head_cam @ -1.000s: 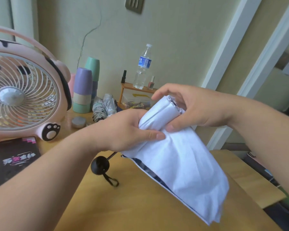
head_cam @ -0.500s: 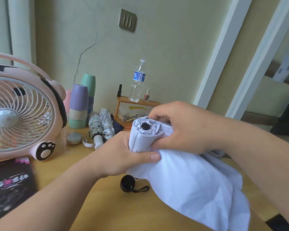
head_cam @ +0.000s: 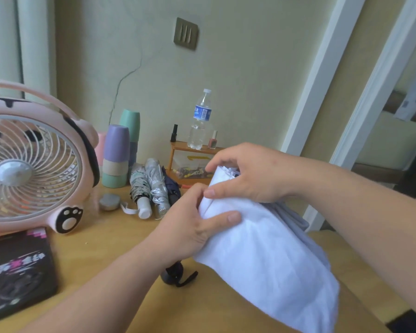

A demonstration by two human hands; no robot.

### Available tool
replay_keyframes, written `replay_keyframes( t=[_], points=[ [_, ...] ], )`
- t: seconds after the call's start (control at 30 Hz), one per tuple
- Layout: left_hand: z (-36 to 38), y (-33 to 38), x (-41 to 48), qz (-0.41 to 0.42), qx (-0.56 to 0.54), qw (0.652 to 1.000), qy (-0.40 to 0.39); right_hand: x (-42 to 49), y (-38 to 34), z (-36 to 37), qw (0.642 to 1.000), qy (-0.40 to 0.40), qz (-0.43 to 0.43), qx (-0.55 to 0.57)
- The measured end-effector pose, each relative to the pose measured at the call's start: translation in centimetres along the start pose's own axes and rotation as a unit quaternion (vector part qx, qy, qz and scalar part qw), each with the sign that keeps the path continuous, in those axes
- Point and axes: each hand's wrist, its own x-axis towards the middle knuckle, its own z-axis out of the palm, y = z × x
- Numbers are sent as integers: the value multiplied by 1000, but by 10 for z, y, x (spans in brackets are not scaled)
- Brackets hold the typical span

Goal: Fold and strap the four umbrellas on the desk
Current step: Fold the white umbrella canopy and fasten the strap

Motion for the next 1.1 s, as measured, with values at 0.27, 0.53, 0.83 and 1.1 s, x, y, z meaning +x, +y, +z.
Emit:
replay_keyframes(
  t=[0.27, 0.53, 0.83, 1.1],
  points=[
    [2, -20, -2, 6, -74, 996, 50, 13, 7, 18, 999, 33, 38, 8],
    [6, -13, -8, 26, -9, 999, -17, 10, -17, 17, 1000, 7, 1, -25],
    [-15, -2, -5, 34, 38, 998, 45, 8, -19, 8, 995, 18, -19, -92],
    [-52, 104, 15, -81, 411, 899, -131, -8, 28, -23, 993, -45, -32, 100]
  ],
)
